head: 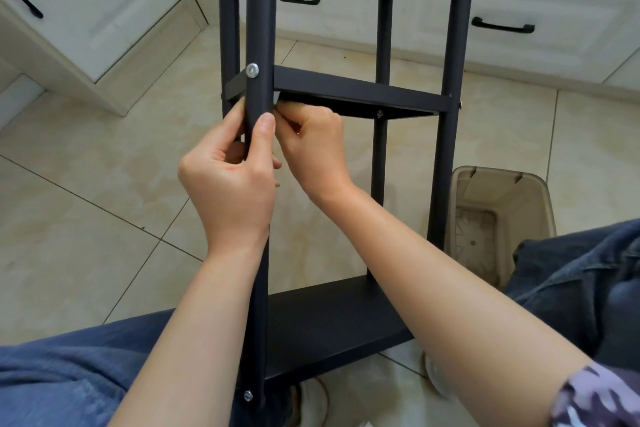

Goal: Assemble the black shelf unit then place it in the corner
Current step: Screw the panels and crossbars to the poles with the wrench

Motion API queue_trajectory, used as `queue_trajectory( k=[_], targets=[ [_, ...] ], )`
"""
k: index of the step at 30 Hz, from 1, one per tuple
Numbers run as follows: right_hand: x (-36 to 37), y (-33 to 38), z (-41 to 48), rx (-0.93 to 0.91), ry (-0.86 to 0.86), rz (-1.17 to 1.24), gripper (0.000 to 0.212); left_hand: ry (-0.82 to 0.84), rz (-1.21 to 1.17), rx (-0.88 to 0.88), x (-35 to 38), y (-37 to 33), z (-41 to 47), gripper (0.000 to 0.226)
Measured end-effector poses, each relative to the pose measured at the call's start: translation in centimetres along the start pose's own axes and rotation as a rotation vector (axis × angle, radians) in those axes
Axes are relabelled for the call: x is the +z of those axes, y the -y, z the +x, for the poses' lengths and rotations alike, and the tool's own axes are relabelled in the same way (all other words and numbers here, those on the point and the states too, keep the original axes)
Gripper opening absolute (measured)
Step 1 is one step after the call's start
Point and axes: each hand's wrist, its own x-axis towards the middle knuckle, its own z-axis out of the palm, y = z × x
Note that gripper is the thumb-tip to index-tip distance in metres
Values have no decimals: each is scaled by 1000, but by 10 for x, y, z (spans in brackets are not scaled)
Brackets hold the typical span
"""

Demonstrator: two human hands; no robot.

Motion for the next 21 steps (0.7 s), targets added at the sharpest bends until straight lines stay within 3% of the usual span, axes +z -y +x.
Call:
queue_trajectory(
  k=[4, 10, 14, 21],
  targets=[
    [-5, 1, -2, 49, 26, 9, 25, 11, 13, 17, 0, -1, -1, 28],
    [-23, 1, -6, 270, 201, 30, 33, 0, -2, 10, 2, -3, -2, 25],
    [-31, 6, -10, 267, 240, 29, 24, 9, -4, 14, 1, -4, -3, 21],
    [-41, 16, -7, 247, 238, 25, 26, 8, -14, 13, 3, -4, -4, 23]
  ],
)
